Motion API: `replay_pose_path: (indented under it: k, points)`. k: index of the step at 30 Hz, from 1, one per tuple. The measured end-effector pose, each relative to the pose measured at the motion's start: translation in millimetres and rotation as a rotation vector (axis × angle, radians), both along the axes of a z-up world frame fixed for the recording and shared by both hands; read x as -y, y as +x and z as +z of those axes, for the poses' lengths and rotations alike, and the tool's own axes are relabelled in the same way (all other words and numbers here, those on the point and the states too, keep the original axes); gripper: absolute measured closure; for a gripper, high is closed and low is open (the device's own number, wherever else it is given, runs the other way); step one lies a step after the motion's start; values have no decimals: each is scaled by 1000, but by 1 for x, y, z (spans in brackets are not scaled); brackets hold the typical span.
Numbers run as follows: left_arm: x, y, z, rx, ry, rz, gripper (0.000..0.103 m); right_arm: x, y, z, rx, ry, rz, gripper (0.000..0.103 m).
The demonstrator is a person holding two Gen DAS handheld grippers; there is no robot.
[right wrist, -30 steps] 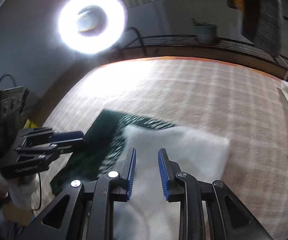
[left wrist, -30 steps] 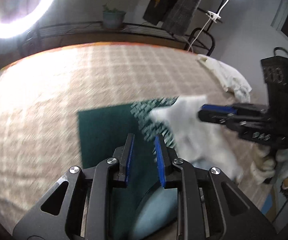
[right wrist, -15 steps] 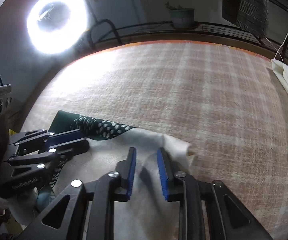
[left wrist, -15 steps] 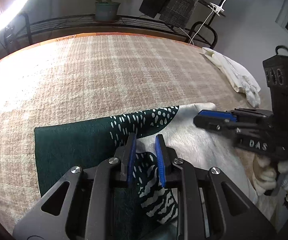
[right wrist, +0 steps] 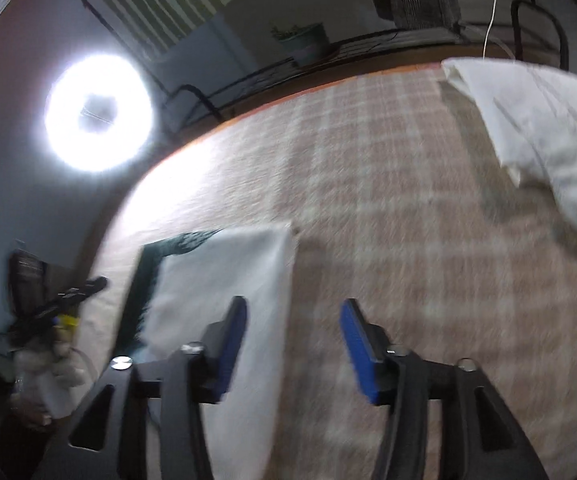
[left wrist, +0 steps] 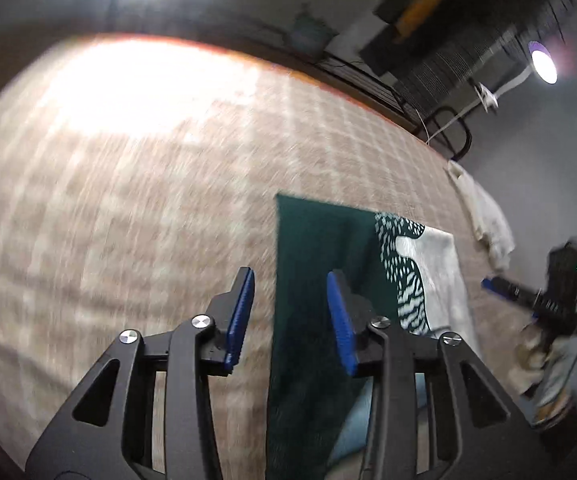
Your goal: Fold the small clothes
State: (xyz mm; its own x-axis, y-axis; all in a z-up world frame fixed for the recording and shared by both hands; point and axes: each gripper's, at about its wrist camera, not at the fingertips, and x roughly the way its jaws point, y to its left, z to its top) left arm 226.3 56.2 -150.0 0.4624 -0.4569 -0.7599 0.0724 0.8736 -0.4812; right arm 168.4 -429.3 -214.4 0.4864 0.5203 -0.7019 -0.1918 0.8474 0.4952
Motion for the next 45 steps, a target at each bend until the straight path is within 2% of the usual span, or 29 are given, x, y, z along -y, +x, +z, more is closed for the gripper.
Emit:
replay_pose_path:
  k: [2,6,11,17,21,23,25,27,30,35,42,45]
  points:
    - [-11,-6,-8,-38,-63,19,65,1,-6,-8,-33,54,11,45]
    - [-15,-8,-23,-91,-147,14,65,-2,-8,-24,-74,101,11,47]
    - [-6,-1,-35,-119,-181,-1,65,2,-9,-41,-113,154,22,58]
    - [-1,14,-42,-113,-260,-21,65,0,-1,-55,-110,276,32,59]
    - [11,23,-41,-100,-262,-15,65,-10,10,-58,-109,314,29,67]
    - [20,26,-39,-90,-239,-19,65,-20,14,-57,-112,297,38,69]
    - [25,26,-36,-79,-206,-18,69,-28,16,-54,-116,255,42,77]
    - [32,27,-38,-93,-174,-26,94,-31,12,-51,-109,203,36,91]
    - [43,24,-32,-56,-98,-32,98,-37,7,-39,-89,124,37,100]
    - [55,16,-15,3,-25,-35,100,-62,-1,-10,-17,-30,57,101]
    - [69,3,17,85,48,-69,101,-86,-10,26,63,-130,78,102]
    - [76,1,31,107,50,-85,101,-87,-14,39,85,-156,75,102]
